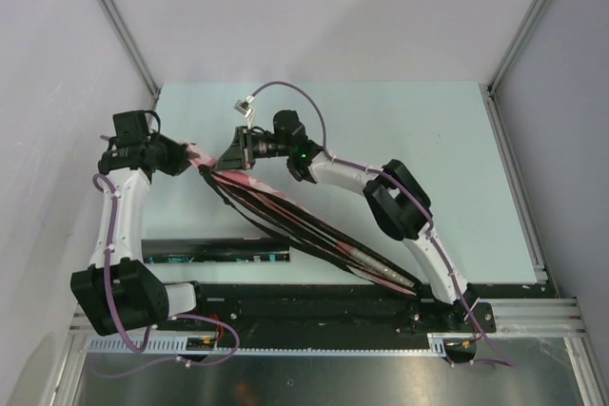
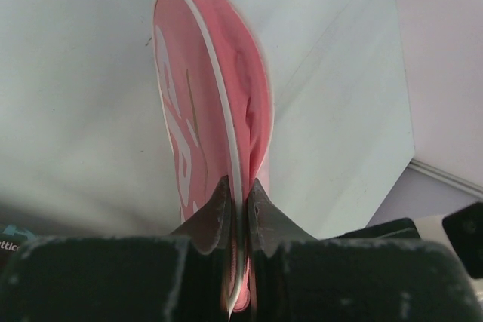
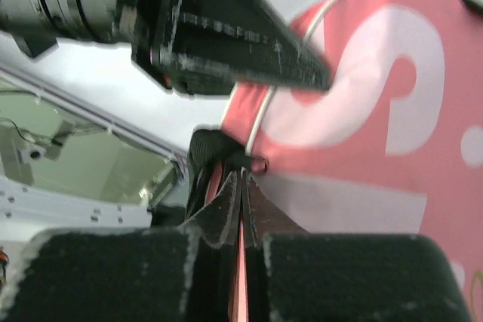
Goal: Pack up the badminton gear
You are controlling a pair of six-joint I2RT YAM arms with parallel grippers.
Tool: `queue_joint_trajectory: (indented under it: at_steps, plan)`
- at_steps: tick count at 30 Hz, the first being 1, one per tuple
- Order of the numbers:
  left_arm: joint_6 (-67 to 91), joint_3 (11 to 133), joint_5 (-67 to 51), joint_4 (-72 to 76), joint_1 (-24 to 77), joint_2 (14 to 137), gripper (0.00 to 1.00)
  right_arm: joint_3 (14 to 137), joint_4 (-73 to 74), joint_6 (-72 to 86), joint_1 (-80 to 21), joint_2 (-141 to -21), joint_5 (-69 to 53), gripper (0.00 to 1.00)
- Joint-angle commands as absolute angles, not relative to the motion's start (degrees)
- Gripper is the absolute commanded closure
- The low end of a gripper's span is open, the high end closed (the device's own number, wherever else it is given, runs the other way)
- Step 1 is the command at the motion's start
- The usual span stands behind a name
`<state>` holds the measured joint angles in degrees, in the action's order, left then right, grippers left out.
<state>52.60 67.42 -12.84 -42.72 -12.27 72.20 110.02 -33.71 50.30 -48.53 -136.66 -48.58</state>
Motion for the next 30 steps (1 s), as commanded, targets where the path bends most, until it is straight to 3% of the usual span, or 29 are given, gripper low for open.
queue_joint_trajectory:
  at_steps: [1,8,14,20,26,30]
  plan:
    - [53.09,68.73,-15.74,-39.11,-11.69,69.61,1.0,100.12,-29.1,37.75,-50.18,-128.77,-49.66,1.0]
    - [52.91,68.2,-13.27,-39.02,-12.21,68.82,1.0,88.51,-25.22,27.7,-50.8,-117.0,-41.85,1.0]
    - [49.16,68.73,-16.42,-38.24,-12.13,68.73,1.0,93.22,-18.4,21.72,-51.06,-117.77,-36.58,1.0]
    - [41.15,64.44,-24.76,-27.9,-12.48,65.23,1.0,101.86,-7.74,10.91,-54.4,-122.87,-29.37,0.82]
    - [38.76,59.41,-28.21,-20.13,-12.48,61.79,1.0,100.02,-8.52,8.0,-55.02,-121.9,-25.49,0.78]
    - [38.32,58.89,-29.44,-19.42,-12.57,61.44,1.0,100.99,-9.31,12.73,-52.12,-122.43,-30.84,0.76]
